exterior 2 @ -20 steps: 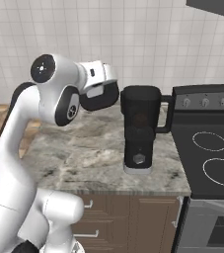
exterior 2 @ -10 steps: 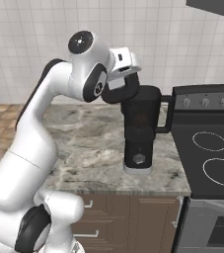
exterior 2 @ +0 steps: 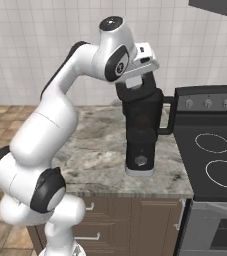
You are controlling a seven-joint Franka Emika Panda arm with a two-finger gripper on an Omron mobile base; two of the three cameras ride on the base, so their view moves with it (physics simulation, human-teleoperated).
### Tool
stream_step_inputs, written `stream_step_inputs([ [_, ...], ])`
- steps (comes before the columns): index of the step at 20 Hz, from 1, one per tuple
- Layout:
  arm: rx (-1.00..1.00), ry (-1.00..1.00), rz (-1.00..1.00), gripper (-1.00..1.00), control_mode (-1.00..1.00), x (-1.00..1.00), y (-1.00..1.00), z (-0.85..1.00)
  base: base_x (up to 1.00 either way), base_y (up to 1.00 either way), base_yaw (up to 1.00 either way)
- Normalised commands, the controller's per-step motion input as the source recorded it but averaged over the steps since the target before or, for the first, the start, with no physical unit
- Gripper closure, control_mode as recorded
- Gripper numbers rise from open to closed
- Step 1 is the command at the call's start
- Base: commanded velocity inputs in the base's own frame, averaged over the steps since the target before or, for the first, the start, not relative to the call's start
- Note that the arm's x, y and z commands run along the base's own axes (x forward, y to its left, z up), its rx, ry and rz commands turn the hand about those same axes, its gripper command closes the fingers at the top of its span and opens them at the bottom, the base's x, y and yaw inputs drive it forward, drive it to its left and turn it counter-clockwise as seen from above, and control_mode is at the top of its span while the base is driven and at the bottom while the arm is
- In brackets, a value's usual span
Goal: Grab the onion and garlic from the fridge, place them in the blender, close the lid, and turn on the blender to create a marinade.
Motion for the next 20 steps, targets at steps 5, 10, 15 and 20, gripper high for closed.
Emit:
stream_step_inputs([
  [5,0.00,0.07,0.00,1.00,-1.00,0.06,-0.19,-0.02,0.00,0.00,0.00],
  [10,0.00,0.07,0.00,1.00,-1.00,0.14,-0.03,-0.13,0.00,0.00,0.00],
  [15,0.00,0.14,0.00,1.00,-1.00,0.19,0.00,-0.02,0.00,0.00,0.00],
  [20,0.00,0.20,0.01,1.00,-1.00,0.33,0.00,0.00,0.00,0.00,0.00],
])
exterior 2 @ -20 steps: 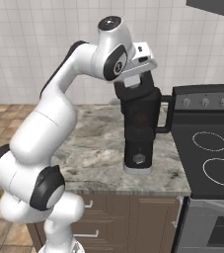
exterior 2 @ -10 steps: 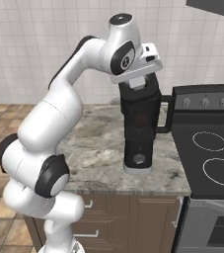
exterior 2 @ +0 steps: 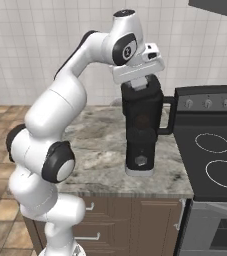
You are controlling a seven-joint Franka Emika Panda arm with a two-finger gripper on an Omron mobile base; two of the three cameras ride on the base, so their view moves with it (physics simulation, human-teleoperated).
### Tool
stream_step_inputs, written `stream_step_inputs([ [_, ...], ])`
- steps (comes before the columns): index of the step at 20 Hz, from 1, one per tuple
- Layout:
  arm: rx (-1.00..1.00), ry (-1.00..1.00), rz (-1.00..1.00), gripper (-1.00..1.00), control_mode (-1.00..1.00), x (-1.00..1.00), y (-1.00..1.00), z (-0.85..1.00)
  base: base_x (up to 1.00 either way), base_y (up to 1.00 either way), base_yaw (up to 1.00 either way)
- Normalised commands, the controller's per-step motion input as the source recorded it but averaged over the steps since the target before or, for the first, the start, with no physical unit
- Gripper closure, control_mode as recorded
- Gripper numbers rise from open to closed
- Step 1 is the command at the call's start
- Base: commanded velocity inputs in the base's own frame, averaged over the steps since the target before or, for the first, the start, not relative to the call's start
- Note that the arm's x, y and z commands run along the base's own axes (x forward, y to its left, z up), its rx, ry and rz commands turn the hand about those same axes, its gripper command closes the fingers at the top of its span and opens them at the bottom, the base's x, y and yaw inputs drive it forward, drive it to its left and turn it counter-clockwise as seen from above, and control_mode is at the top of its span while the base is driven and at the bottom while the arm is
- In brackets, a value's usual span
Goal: Grab the onion and garlic from the fridge, place them in the blender, close the lid, and turn on the blender to create a marinade.
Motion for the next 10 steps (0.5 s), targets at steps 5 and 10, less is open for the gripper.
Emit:
stream_step_inputs([
  [5,0.00,0.13,0.07,1.00,-1.00,0.27,-0.12,-0.04,0.00,0.00,0.00],
  [10,0.04,0.08,0.06,1.00,-1.00,0.19,-0.22,0.00,0.00,0.00,0.00],
])
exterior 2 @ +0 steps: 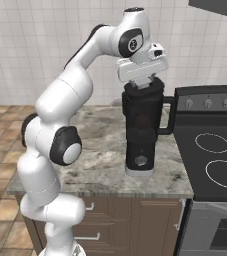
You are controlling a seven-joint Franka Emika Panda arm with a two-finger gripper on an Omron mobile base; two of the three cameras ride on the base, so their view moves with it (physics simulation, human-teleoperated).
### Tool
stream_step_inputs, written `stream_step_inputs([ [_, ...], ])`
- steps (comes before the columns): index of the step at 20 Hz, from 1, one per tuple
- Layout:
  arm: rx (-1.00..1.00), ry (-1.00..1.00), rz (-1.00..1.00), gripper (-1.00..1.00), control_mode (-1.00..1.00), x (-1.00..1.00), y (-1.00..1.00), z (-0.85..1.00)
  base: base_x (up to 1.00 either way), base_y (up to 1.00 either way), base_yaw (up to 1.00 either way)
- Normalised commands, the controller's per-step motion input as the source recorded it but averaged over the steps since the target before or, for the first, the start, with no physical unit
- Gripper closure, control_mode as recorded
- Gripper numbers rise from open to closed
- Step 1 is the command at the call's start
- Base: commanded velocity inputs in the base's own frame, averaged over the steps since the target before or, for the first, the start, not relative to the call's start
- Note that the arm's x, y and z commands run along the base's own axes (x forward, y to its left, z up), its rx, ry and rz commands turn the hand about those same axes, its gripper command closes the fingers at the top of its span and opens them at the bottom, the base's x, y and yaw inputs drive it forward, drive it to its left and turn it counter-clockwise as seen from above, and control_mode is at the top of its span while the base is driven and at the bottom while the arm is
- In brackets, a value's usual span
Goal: Grab the onion and garlic from the fridge, place them in the blender, close the lid, and turn on the blender to create a marinade.
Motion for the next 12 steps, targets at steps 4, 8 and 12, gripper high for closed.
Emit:
stream_step_inputs([
  [4,0.06,0.01,0.05,1.00,-1.00,0.09,-0.12,-0.06,0.00,0.00,0.00],
  [8,0.05,0.00,0.09,1.00,-1.00,0.29,0.00,0.00,0.00,0.00,0.00],
  [12,0.06,0.00,0.08,1.00,-1.00,0.31,0.00,-0.04,0.00,0.00,0.00],
])
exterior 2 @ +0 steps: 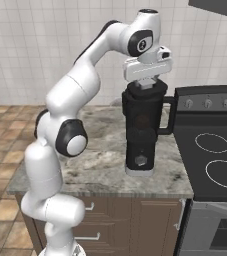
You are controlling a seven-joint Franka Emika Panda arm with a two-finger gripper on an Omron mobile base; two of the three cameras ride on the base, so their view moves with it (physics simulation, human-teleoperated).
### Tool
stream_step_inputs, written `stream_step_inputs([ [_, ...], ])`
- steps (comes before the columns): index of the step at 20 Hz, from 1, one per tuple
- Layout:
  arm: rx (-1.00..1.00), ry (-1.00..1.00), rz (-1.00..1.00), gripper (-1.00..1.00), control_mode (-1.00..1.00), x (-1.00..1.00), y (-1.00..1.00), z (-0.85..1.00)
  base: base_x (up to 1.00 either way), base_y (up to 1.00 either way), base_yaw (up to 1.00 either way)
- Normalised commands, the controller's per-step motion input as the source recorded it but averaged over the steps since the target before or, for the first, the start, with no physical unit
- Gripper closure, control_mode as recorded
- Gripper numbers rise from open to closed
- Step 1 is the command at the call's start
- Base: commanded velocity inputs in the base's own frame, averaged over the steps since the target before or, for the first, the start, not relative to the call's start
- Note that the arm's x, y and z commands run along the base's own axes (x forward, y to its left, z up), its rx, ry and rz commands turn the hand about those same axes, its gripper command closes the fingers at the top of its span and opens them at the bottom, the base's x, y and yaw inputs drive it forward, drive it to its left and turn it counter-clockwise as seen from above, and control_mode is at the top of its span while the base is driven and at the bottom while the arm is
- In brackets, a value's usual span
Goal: Grab the onion and garlic from the fridge, place them in the blender, close the lid, and turn on the blender to create a marinade.
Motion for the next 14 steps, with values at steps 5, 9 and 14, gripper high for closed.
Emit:
stream_step_inputs([
  [5,0.05,0.00,0.05,1.00,-1.00,0.24,-0.02,-0.05,0.00,0.00,0.00],
  [9,0.04,0.00,0.00,1.00,-1.00,0.00,-0.08,-0.06,0.00,0.00,0.00],
  [14,0.01,0.00,-0.09,1.00,-1.00,0.00,0.22,-0.01,0.00,0.00,0.00],
])
